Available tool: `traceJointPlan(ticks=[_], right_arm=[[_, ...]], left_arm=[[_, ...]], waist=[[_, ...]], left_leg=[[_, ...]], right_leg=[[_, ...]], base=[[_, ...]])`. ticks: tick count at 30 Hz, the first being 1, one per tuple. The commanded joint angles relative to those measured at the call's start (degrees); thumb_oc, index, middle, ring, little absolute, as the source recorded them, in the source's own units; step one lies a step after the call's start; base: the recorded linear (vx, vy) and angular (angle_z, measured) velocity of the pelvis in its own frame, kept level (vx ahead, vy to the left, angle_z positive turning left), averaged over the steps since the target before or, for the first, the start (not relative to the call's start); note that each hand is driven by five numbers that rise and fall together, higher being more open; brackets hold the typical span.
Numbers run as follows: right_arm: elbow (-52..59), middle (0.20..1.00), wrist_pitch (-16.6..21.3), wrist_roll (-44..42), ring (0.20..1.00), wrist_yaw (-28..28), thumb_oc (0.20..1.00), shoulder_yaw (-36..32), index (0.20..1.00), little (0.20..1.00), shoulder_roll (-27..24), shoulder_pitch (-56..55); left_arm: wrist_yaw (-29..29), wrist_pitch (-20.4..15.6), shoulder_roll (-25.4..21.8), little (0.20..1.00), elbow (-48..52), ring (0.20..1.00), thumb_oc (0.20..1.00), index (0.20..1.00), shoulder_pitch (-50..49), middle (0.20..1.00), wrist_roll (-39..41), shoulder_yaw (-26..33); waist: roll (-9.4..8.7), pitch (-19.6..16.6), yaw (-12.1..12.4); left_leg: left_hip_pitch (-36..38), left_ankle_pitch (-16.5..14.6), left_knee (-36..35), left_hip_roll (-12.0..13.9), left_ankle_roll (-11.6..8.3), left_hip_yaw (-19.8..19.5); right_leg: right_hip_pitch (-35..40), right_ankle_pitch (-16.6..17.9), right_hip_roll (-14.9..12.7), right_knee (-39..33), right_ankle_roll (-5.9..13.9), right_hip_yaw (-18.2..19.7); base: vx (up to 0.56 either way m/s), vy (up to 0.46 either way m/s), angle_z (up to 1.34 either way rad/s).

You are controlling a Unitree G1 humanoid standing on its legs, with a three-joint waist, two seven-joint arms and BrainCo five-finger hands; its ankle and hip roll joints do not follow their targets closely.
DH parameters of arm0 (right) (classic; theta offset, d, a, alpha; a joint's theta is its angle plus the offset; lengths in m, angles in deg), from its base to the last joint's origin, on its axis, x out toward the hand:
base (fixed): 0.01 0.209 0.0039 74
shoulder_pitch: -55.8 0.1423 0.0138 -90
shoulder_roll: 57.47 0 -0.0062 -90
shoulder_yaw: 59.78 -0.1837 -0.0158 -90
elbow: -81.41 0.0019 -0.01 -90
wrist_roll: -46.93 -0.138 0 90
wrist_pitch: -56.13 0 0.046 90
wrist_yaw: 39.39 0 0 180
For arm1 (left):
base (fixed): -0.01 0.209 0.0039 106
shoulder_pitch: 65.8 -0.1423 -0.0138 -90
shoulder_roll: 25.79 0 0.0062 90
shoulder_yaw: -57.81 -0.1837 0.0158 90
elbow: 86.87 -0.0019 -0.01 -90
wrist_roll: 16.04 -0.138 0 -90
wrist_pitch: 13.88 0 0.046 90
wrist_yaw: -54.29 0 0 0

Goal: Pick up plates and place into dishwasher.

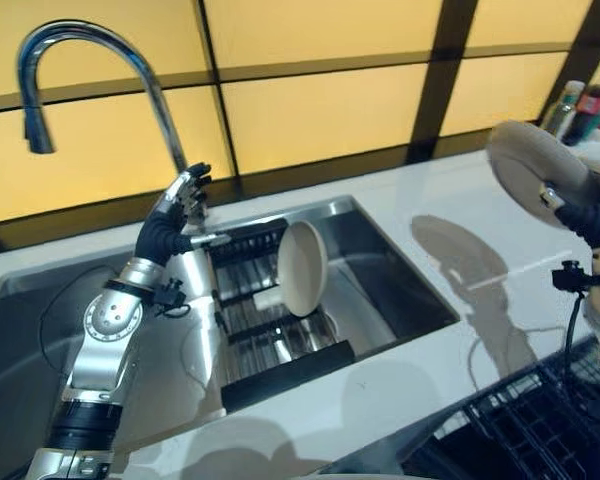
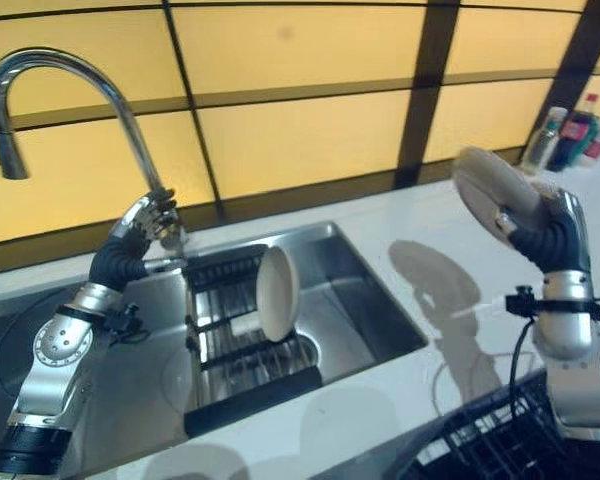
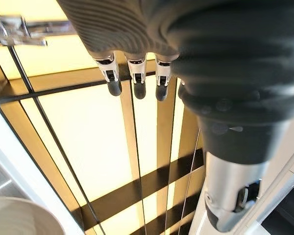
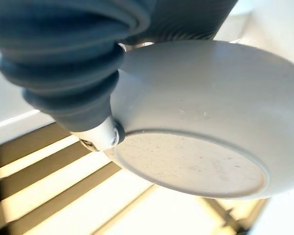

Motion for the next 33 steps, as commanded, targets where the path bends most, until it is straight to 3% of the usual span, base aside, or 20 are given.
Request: traceJointPlan(ticks=[1, 6, 7, 19, 26, 33], right_arm=[[-1.4, 0.2, 1.3, -1.3, 0.2, 2.3, 0.2, -5.0, 0.2, 0.2, -1.6, 2.6], [-2.9, 0.2, 0.9, -1.8, 0.2, 1.3, 0.2, -6.5, 0.2, 0.2, -1.5, 0.8], [-3.4, 0.2, 1.2, -2.0, 0.2, 0.9, 0.2, -6.8, 0.2, 0.2, -1.4, 0.2], [-6.7, 0.2, 5.6, -3.9, 0.2, -7.5, 0.2, -12.7, 0.2, 0.2, -1.1, -7.4], [-7.0, 0.2, 6.7, -3.7, 0.2, -13.5, 0.2, -13.8, 0.2, 0.2, -0.7, -11.8], [-8.2, 0.2, 7.2, -4.1, 0.2, -15.8, 0.2, -11.6, 0.2, 0.2, -2.2, -11.8]], left_arm=[[0.7, -1.7, -1.1, 1.0, -4.5, 1.0, 1.0, 1.0, 3.3, 1.0, 2.8, 1.9], [1.2, -1.9, -0.7, 1.0, -5.6, 1.0, 1.0, 1.0, 3.1, 1.0, 2.0, 3.1], [1.8, -1.8, -0.8, 1.0, -5.9, 1.0, 1.0, 1.0, 3.3, 1.0, 1.9, 3.3], [4.6, 0.0, 1.0, 1.0, -7.6, 1.0, 1.0, 1.0, 0.2, 1.0, 1.3, 6.6], [4.9, -0.4, 2.5, 1.0, -7.0, 1.0, 1.0, 1.0, -2.6, 1.0, 1.3, 6.6], [7.6, -0.8, 2.6, 1.0, -6.3, 1.0, 1.0, 1.0, -2.9, 1.0, 2.3, 4.4]], waist=[[0.35, -1.3, -1.4], [0.81, -0.2, -3.6], [1.42, -0.1, -4.1], [3.36, 2.6, -10.3], [4.45, 4.6, -11.5], [5.96, 7.6, -11.7]], left_leg=[[3.1, -11.9, 2.9, -3.2, 5.25, -0.6], [2.6, -14.5, 7.1, -3.2, 6.43, 2.0], [2.9, -16.1, 7.8, -3.3, 6.92, 1.4], [2.4, -22.5, 19.5, -2.9, 8.84, 5.0], [1.9, -23.0, 21.7, -3.5, 9.25, 5.3], [-0.3, -22.0, 23.3, -4.0, 8.74, 5.0]], right_leg=[[-0.3, -5.3, 1.3, 2.2, 2.4, -0.1], [-2.7, -5.3, 1.4, 5.0, 2.47, 2.2], [-2.8, -6.5, 1.5, 5.8, 2.78, 2.9], [-6.8, -9.9, 2.8, 16.0, 2.26, 7.5], [-7.4, -10.5, 2.0, 17.9, 2.71, 8.2], [-9.4, -10.5, 0.8, 19.5, 3.02, 7.3]], base=[[-0.02, -0.029, -0.21], [-0.02, -0.029, -0.37], [0.04, 0.016, -0.34], [0.06, -0.036, -0.35], [0.08, -0.015, -0.42], [0.04, 0.024, -0.1]])
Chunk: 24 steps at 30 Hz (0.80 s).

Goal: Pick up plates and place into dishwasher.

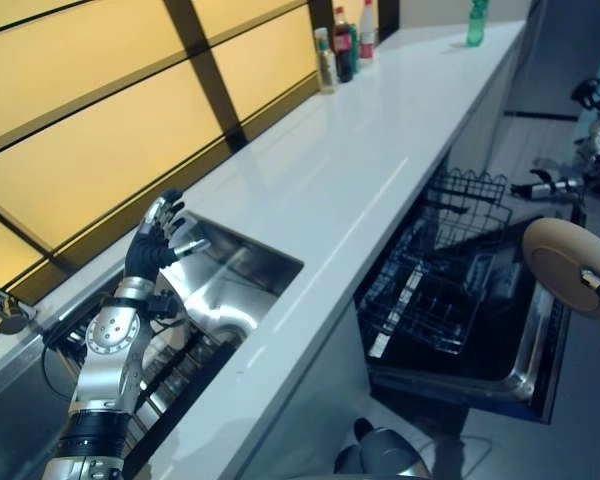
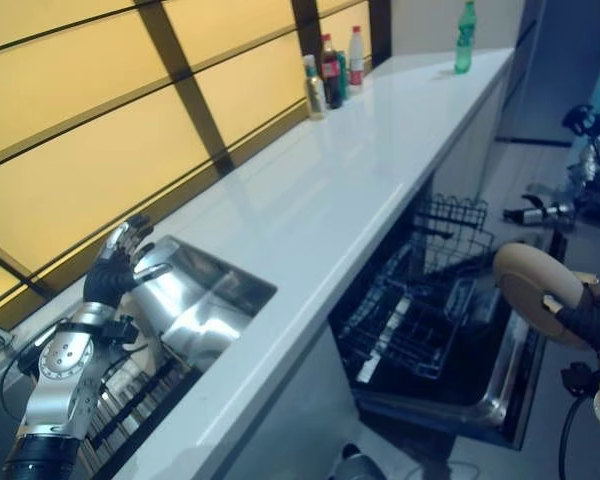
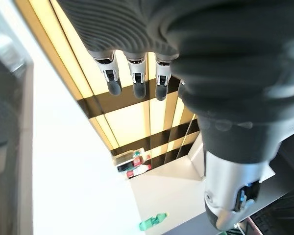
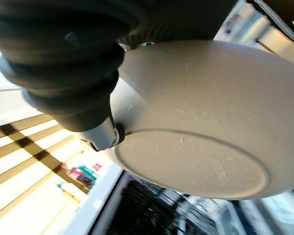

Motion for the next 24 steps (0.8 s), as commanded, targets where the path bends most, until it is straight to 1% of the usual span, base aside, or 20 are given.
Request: traceJointPlan(ticks=[1, 6, 10, 12, 16, 19, 20, 22, 24], right_arm=[[1.2, 0.2, 4.5, -1.7, 0.2, -0.3, 0.2, 0.6, 0.2, 0.2, -3.5, 3.1], [1.0, 0.2, 4.2, -1.1, 0.2, -1.6, 0.2, 2.0, 0.2, 0.2, -4.7, 4.3], [2.1, 0.2, 4.0, -0.2, 0.2, -2.7, 0.2, 3.6, 0.2, 0.2, -4.9, 5.4], [2.9, 0.2, 4.1, 0.5, 0.2, -2.9, 0.2, 4.5, 0.2, 0.2, -5.0, 6.2], [5.0, 0.2, 3.1, 0.4, 0.2, -3.2, 0.2, 6.6, 0.2, 0.2, -5.4, 8.9], [6.4, 0.2, 0.8, -0.2, 0.2, -3.5, 0.2, 8.7, 0.2, 0.2, -5.1, 10.9], [6.8, 0.2, 0.2, -0.4, 0.2, -3.6, 0.2, 9.1, 0.2, 0.2, -4.9, 11.2], [7.3, 0.2, -1.6, -0.9, 0.2, -4.3, 0.2, 10.1, 0.2, 0.2, -4.1, 11.5], [7.7, 0.2, -3.1, -1.1, 0.2, -4.5, 0.2, 10.9, 0.2, 0.2, -3.4, 11.4]], left_arm=[[2.9, -2.7, -2.5, 1.0, 0.9, 1.0, 1.0, 1.0, -0.5, 1.0, 2.0, 2.0], [3.9, -2.5, -2.2, 1.0, 1.7, 1.0, 1.0, 1.0, -1.2, 1.0, 2.7, 0.7], [3.9, -2.6, -1.9, 1.0, 1.7, 1.0, 1.0, 1.0, -2.5, 1.0, 2.8, 0.2], [3.4, -2.7, -1.8, 1.0, 1.4, 1.0, 1.0, 1.0, -3.0, 1.0, 2.7, 0.0], [2.4, -2.4, -2.2, 1.0, 1.2, 1.0, 1.0, 1.0, -3.5, 1.0, 2.8, -0.5], [1.0, -2.3, -2.1, 1.0, 0.6, 1.0, 1.0, 1.0, -4.2, 1.0, 2.0, -0.7], [0.6, -2.1, -2.0, 1.0, 0.6, 1.0, 1.0, 1.0, -4.4, 1.0, 1.7, -0.5], [0.0, -1.4, -2.0, 1.0, 0.5, 1.0, 1.0, 1.0, -4.8, 1.0, 1.1, -0.4], [-0.6, -0.8, -2.0, 1.0, 0.5, 1.0, 1.0, 1.0, -5.1, 1.0, 0.6, -0.3]], waist=[[-0.84, 0.4, -0.3], [-0.58, 1.3, 0.7], [-1.27, 1.3, 1.9], [-1.98, 1.1, 2.7], [-3.75, 0.8, 4.8], [-5.24, 0.7, 6.7], [-6.11, 0.7, 7.1], [-6.85, 0.5, 8.1], [-7.28, 0.6, 8.7]], left_leg=[[0.0, -14.4, 13.2, -4.9, 7.6, 1.9], [-0.7, -13.8, 13.5, -5.4, 7.16, 1.1], [-0.4, -13.4, 13.2, -5.5, 7.04, 0.5], [-0.3, -13.5, 13.4, -5.5, 7.05, 0.0], [-0.3, -13.7, 14.1, -5.1, 7.08, -1.1], [-0.1, -14.0, 15.0, -4.6, 7.07, -2.0], [-0.6, -12.8, 15.3, -4.6, 7.03, -1.4], [-0.4, -12.7, 15.6, -4.6, 7.06, -2.0], [-0.2, -12.7, 15.9, -4.4, 7.15, -2.5]], right_leg=[[4.7, 2.4, -2.1, -12.3, 0.86, -0.6], [4.8, 2.6, -2.6, -12.5, 0.99, -1.4], [5.6, 3.4, -2.8, -13.5, 1.03, -2.0], [6.1, 3.8, -2.7, -14.1, 1.03, -2.4], [7.4, 4.7, -2.6, -15.4, 1.04, -3.4], [8.4, 5.3, -2.6, -15.9, 1.09, -4.4], [8.2, 6.6, -2.8, -16.2, 0.75, -4.3], [8.7, 7.0, -2.9, -16.4, 0.78, -4.6], [9.1, 7.1, -3.0, -16.3, 0.81, -5.0]], base=[[0.04, 0.02, 0.31], [0.06, 0.014, 0.2], [0.08, -0.021, -0.01], [0.08, -0.054, 0.03], [0.07, -0.082, 0.05], [0.08, -0.122, 0.13], [0.05, -0.114, 0.17], [0.1, -0.086, 0.17], [0.12, -0.06, 0.18]])
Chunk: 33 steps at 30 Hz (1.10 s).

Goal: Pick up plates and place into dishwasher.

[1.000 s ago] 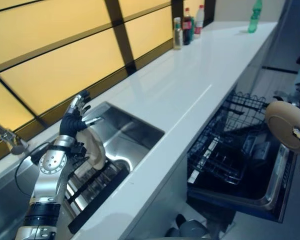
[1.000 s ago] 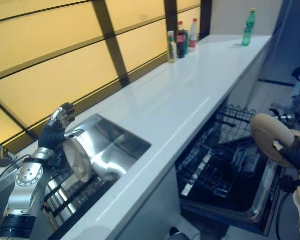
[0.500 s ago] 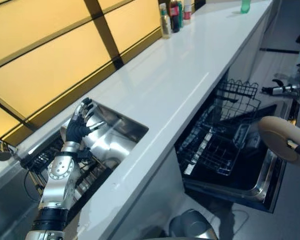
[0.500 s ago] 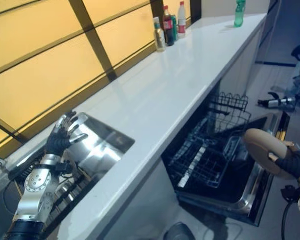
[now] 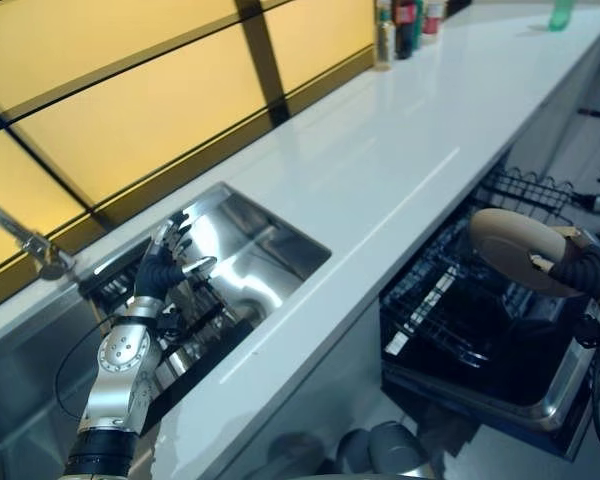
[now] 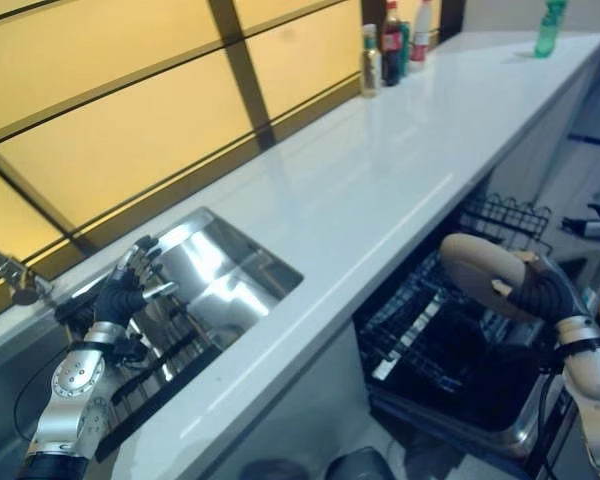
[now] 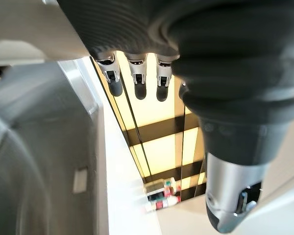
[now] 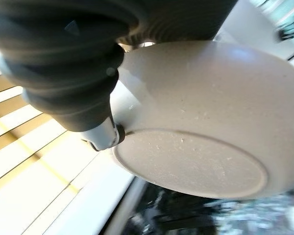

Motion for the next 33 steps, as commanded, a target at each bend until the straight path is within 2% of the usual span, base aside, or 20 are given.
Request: traceJointPlan(ticks=[1, 9, 15, 16, 18, 25, 33], right_arm=[[2.1, 0.2, -2.0, -1.4, 0.2, 0.2, 0.2, 1.7, 0.2, 0.2, 1.2, 4.6], [-0.3, 0.2, -5.2, -1.0, 0.2, 3.4, 0.2, 5.7, 0.2, 0.2, 6.9, 2.7], [-2.4, 0.2, -6.5, -2.4, 0.2, 5.7, 0.2, 5.6, 0.2, 0.2, 9.5, -0.8], [-2.8, 0.2, -6.6, -2.9, 0.2, 6.1, 0.2, 5.5, 0.2, 0.2, 9.8, -1.1], [-3.5, 0.2, -6.5, -3.2, 0.2, 6.4, 0.2, 5.2, 0.2, 0.2, 10.1, -1.6], [-4.1, 0.2, -4.8, -4.3, 0.2, 5.3, 0.2, 2.5, 0.2, 0.2, 10.2, -3.9], [-3.2, 0.2, -5.6, -5.2, 0.2, 4.1, 0.2, 0.1, 0.2, 0.2, 8.9, -4.1]], left_arm=[[-1.2, -0.2, -4.0, 1.0, 1.7, 1.0, 1.0, 1.0, -1.4, 1.0, -0.1, 0.9], [-4.2, 2.5, -6.5, 1.0, 3.4, 1.0, 1.0, 1.0, -2.9, 1.0, -0.5, 2.9], [-6.4, 3.8, -9.1, 1.0, 5.6, 1.0, 1.0, 1.0, -4.5, 1.0, -0.3, 5.0], [-6.5, 3.8, -9.5, 1.0, 5.8, 1.0, 1.0, 1.0, -4.6, 1.0, -0.1, 5.0], [-6.5, 4.2, -10.0, 1.0, 6.3, 1.0, 1.0, 1.0, -4.8, 1.0, 0.2, 5.3], [-7.4, 4.6, -10.6, 1.0, 7.9, 1.0, 1.0, 1.0, -7.1, 1.0, 0.7, 6.4], [-6.6, 3.8, -10.8, 1.0, 8.5, 1.0, 1.0, 1.0, -7.9, 1.0, 0.8, 6.8]], waist=[[-5.89, -3.5, 2.2], [-7.14, -1.9, 4.9], [-7.3, -0.4, 5.7], [-6.56, -0.2, 5.6], [-6.1, 0.4, 5.5], [-4.87, 1.6, 5.6], [-3.23, 3.2, 6.0]], left_leg=[[-6.0, -5.4, 10.9, -0.7, 5.5, -1.4], [-7.5, -5.1, 13.9, 0.8, 5.63, -2.5], [-10.8, -5.3, 17.9, 2.7, 5.85, -2.5], [-11.0, -6.5, 18.5, 3.0, 5.74, -3.2], [-12.2, -6.5, 19.6, 3.2, 5.69, -3.4], [-15.2, -5.9, 22.3, 3.6, 5.68, -3.4], [-19.5, -4.6, 24.3, 4.0, 4.96, -4.0]], right_leg=[[3.6, 8.2, -3.0, -14.1, 6.6, 0.7], [5.0, 8.8, -3.6, -14.0, 6.99, -1.3], [4.7, 8.6, -3.7, -12.8, 7.1, -2.5], [4.8, 7.4, -3.4, -12.2, 7.46, -2.8], [4.4, 7.1, -3.4, -11.6, 7.44, -2.9], [3.5, 7.1, -3.2, -10.6, 7.15, -2.5], [1.9, 6.6, -3.2, -9.4, 6.43, -3.0]], base=[[0.13, -0.072, 0.19], [0.08, -0.091, 0.13], [0.03, -0.112, 0.11], [0.04, -0.047, 0.04], [0.01, -0.048, 0.06], [0.01, -0.065, 0.02], [-0.02, -0.054, -0.01]])
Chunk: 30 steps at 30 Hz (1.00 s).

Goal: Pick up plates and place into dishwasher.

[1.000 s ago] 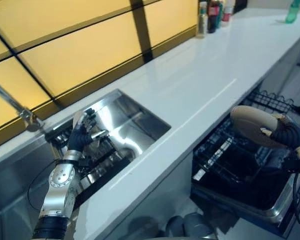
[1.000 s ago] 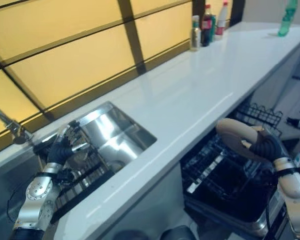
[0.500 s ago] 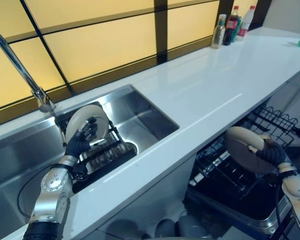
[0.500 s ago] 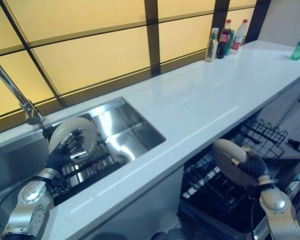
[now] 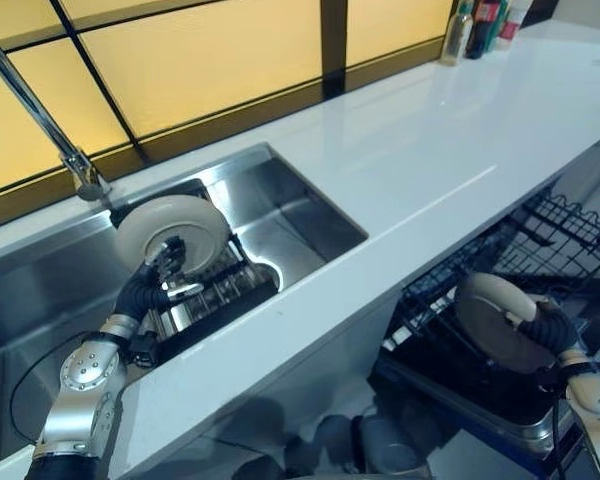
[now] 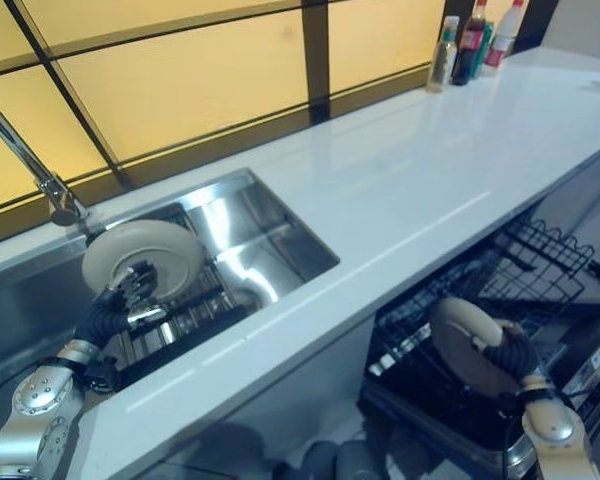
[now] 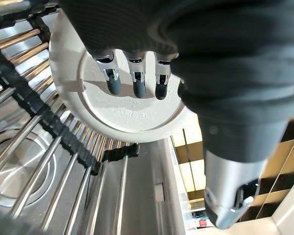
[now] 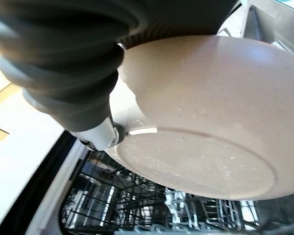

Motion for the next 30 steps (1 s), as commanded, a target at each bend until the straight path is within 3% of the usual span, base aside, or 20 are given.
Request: traceJointPlan(ticks=[1, 11, 16, 19, 21, 26, 30], right_arm=[[1.6, 0.2, 2.3, -1.8, 0.2, 0.0, 0.2, -3.6, 0.2, 0.2, -2.5, 2.4], [-0.9, 0.2, -1.1, -0.3, 0.2, -3.0, 0.2, -5.5, 0.2, 0.2, -6.5, 7.9], [-2.4, 0.2, -6.7, -2.4, 0.2, 4.1, 0.2, -3.8, 0.2, 0.2, -9.9, 18.2], [-1.8, 0.2, -6.9, 1.0, 0.2, 2.6, 0.2, -3.9, 0.2, 0.2, -9.6, 19.3], [-1.3, 0.2, -6.8, 4.0, 0.2, 0.8, 0.2, -4.1, 0.2, 0.2, -9.7, 18.4], [-0.6, 0.2, -6.1, 5.5, 0.2, -2.2, 0.2, -7.4, 0.2, 0.2, -12.3, 16.5], [-0.8, 0.2, -8.1, 6.1, 0.2, -4.5, 0.2, -7.4, 0.2, 0.2, -15.0, 19.4]], left_arm=[[0.6, -2.2, -3.6, 1.0, 3.8, 1.0, 1.0, 1.0, -1.2, 1.0, 1.0, 4.0], [2.1, -3.9, -3.0, 1.0, 3.1, 1.0, 1.0, 1.0, -1.0, 1.0, 1.2, 3.4], [6.7, -5.3, -3.3, 1.0, 1.0, 1.0, 1.0, 1.0, 3.8, 1.0, 4.4, 0.4], [9.1, -6.3, -1.4, 1.0, 0.3, 1.0, 1.0, 1.0, 4.7, 1.0, 5.1, -1.2], [9.6, -6.2, -0.2, 1.0, 0.5, 1.0, 1.0, 1.0, 4.5, 1.0, 4.5, -1.4], [10.3, -4.1, 0.5, 1.0, 2.4, 1.0, 1.0, 1.0, 3.8, 1.0, 3.6, -0.8], [10.7, -4.4, 0.9, 1.0, 2.0, 1.0, 1.0, 1.0, 4.1, 1.0, 3.0, -1.0]], waist=[[-0.82, -1.8, 1.4], [2.31, 0.6, 2.5], [4.39, 3.3, 2.3], [5.3, 4.0, 1.4], [5.54, 4.2, 1.0], [4.22, 4.6, 0.4], [5.3, 5.2, 0.8]], left_leg=[[-8.6, 0.9, 7.6, -0.4, 4.43, 0.1], [-12.0, 4.0, 6.7, -0.1, 2.02, -1.4], [-14.9, 7.4, 4.4, -0.3, 0.47, -1.1], [-14.8, 8.3, 3.5, -0.2, -0.36, -0.9], [-13.4, 7.7, 2.5, 0.0, -1.01, -1.5], [-12.6, 9.6, 1.3, 0.9, -0.99, -0.4], [-14.6, 10.4, 2.0, 1.0, -1.66, -1.2]], right_leg=[[3.7, 4.2, -3.3, -9.2, 6.9, 1.1], [1.8, 3.5, -3.4, -8.5, 4.56, -1.5], [-1.3, 4.1, -2.8, -9.5, 2.71, -2.5], [-2.0, 3.7, -2.5, -9.4, 1.95, -2.4], [-1.1, 3.0, -2.2, -9.6, 1.89, -2.1], [-0.9, 4.3, -2.6, -10.3, 1.53, -2.0], [-3.3, 3.4, -3.5, -8.2, 1.3, -2.5]], base=[[0.0, 0.0, 0.0], [0.0, -0.058, 0.03], [-0.18, 0.004, -0.03], [0.01, 0.117, -0.07], [0.13, 0.088, -0.12], [0.07, -0.011, -0.11], [0.02, -0.003, 0.1]])
